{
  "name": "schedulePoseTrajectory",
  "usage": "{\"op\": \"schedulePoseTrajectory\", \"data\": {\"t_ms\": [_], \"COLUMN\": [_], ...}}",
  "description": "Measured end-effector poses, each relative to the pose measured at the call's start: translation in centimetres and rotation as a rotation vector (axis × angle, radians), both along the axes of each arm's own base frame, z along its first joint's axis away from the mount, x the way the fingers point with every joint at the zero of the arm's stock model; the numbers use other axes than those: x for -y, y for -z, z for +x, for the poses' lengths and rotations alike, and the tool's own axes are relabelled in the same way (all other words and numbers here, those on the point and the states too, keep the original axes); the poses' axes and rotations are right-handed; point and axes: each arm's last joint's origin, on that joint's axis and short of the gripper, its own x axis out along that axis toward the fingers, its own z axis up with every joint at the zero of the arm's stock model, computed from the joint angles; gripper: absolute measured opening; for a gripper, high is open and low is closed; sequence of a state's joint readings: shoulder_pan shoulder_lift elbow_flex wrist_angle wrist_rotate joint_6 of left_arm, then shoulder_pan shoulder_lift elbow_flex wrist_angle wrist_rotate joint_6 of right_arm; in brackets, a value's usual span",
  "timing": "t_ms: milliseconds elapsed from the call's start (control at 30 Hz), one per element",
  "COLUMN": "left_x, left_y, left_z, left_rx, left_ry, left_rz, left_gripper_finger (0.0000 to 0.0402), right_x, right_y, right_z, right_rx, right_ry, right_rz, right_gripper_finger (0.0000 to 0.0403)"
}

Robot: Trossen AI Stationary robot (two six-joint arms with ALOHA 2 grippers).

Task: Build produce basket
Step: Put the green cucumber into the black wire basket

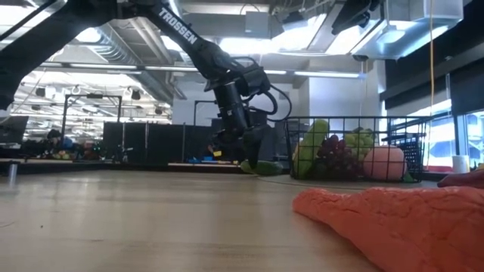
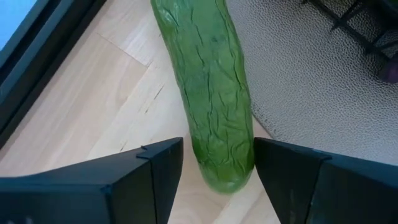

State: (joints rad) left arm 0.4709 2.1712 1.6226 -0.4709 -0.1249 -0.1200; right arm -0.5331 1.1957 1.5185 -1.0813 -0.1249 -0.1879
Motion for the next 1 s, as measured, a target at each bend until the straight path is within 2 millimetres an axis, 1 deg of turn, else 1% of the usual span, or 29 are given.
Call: {"op": "schedulePoseTrajectory", "data": {"t_ms": [200,500,667,1000], "left_x": [-0.01,0.01,0.18,0.50], "left_y": [0.00,0.02,0.04,-0.19], "left_z": [-0.01,-0.03,0.02,-0.02], "left_rx": [0.008,0.005,0.008,0.001], "left_ry": [-0.031,-0.025,-0.016,-0.008], "left_rz": [-0.007,-0.011,-0.025,-0.034], "left_gripper_finger": [0.0178,0.0125,0.0105,0.0099], "right_x": [0.00,0.00,0.00,0.00], "right_y": [0.00,0.00,0.00,0.00], "right_z": [0.00,0.00,0.00,0.00], "right_rx": [0.000,0.000,0.000,0.000], "right_ry": [0.000,0.000,0.000,0.000], "right_rz": [0.000,0.000,0.000,0.000], "right_gripper_finger": [0.0113,0.0113,0.0113,0.0113]}}
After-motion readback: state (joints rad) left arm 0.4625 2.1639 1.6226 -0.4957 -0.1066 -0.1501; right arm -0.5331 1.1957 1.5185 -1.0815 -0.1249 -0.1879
